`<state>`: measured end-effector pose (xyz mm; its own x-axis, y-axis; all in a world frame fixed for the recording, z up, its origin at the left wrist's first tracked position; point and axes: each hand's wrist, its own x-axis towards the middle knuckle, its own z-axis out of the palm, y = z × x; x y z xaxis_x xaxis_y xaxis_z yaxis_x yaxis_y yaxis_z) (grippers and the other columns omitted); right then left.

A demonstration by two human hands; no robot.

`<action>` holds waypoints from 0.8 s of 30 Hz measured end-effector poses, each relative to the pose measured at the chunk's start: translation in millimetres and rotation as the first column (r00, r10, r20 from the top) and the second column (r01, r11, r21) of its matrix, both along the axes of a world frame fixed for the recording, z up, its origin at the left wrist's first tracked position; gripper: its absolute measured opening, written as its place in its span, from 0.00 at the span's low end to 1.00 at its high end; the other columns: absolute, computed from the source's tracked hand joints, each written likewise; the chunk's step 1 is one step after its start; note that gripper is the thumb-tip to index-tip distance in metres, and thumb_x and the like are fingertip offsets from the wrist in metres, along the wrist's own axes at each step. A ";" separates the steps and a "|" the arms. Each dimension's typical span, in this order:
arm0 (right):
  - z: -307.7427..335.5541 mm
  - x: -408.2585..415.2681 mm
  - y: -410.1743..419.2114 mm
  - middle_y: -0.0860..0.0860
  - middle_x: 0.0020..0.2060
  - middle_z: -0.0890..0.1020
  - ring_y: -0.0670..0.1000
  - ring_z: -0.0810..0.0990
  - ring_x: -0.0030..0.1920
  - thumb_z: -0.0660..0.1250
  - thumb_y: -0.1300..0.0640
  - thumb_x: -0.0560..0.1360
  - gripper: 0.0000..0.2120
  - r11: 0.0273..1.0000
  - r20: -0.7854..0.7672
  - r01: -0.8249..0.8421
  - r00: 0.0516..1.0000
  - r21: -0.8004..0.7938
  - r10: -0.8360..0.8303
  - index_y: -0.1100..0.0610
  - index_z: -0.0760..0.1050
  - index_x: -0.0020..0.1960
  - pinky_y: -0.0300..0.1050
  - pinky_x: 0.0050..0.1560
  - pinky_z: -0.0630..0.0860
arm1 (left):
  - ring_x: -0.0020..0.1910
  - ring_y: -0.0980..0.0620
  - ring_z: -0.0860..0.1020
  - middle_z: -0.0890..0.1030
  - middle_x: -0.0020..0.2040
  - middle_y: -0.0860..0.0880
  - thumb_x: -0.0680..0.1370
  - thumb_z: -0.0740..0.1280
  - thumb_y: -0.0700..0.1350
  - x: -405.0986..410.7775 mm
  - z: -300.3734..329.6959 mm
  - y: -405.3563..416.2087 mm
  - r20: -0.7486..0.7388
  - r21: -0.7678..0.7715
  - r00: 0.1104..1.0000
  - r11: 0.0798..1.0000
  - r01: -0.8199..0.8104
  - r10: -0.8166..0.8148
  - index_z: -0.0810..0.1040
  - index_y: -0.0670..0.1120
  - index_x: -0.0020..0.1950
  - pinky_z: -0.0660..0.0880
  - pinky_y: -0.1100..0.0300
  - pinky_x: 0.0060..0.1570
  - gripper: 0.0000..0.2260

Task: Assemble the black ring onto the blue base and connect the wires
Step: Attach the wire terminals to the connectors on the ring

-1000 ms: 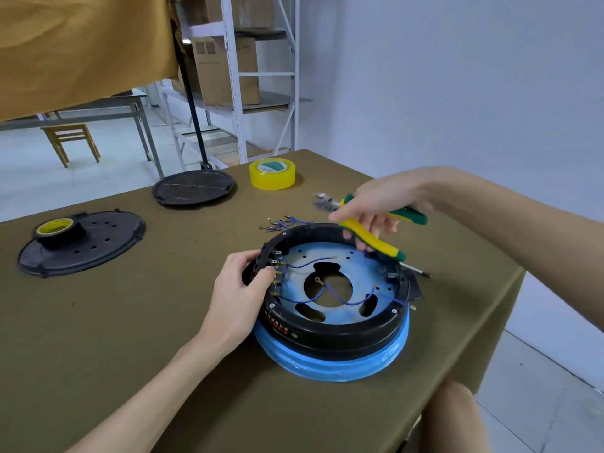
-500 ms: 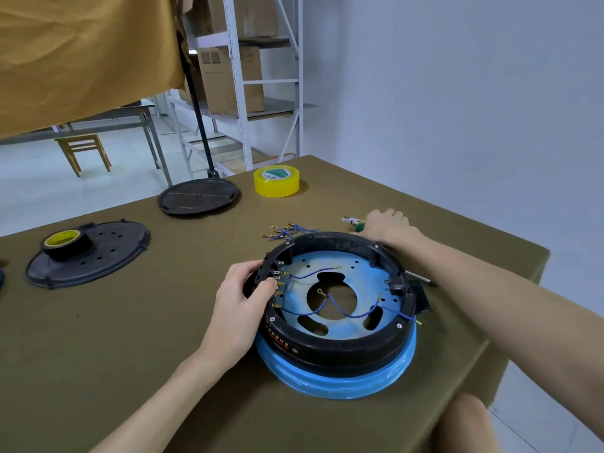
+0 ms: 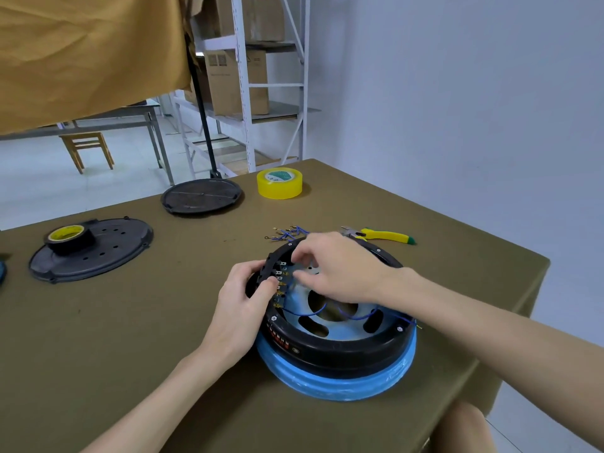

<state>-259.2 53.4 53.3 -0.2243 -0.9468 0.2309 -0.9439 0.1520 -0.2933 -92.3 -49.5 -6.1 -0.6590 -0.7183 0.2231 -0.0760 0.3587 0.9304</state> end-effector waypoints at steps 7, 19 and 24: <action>-16.5 -5.4 -22.0 0.49 0.40 0.87 0.39 0.80 0.36 0.74 0.55 0.77 0.06 0.998 0.307 0.047 0.950 0.038 -0.056 0.57 0.86 0.50 0.30 0.39 0.73 | 0.60 0.60 0.78 0.80 0.60 0.53 0.82 0.68 0.45 -2.0 -2.5 -1.8 -0.040 -0.017 0.999 1.000 0.011 -0.012 0.79 0.53 0.61 0.73 0.62 0.60 0.08; -22.6 -10.1 -24.9 0.42 0.32 0.82 0.34 0.78 0.30 0.74 0.58 0.77 0.04 0.997 0.380 0.061 0.922 0.049 -0.075 0.57 0.86 0.45 0.26 0.35 0.70 | 0.58 0.61 0.78 0.80 0.59 0.56 0.82 0.68 0.43 -3.6 -6.8 -6.3 -0.044 -0.047 0.999 0.999 0.021 -0.023 0.80 0.55 0.59 0.72 0.64 0.57 0.09; -22.5 -5.6 -24.8 0.45 0.36 0.85 0.38 0.79 0.35 0.73 0.58 0.78 0.05 0.998 0.339 0.052 0.939 0.030 -0.059 0.57 0.87 0.47 0.27 0.37 0.70 | 0.58 0.63 0.78 0.80 0.58 0.57 0.78 0.66 0.50 -4.2 -6.4 -3.6 -0.066 -0.012 0.998 1.000 0.020 -0.021 0.79 0.59 0.57 0.72 0.67 0.55 0.09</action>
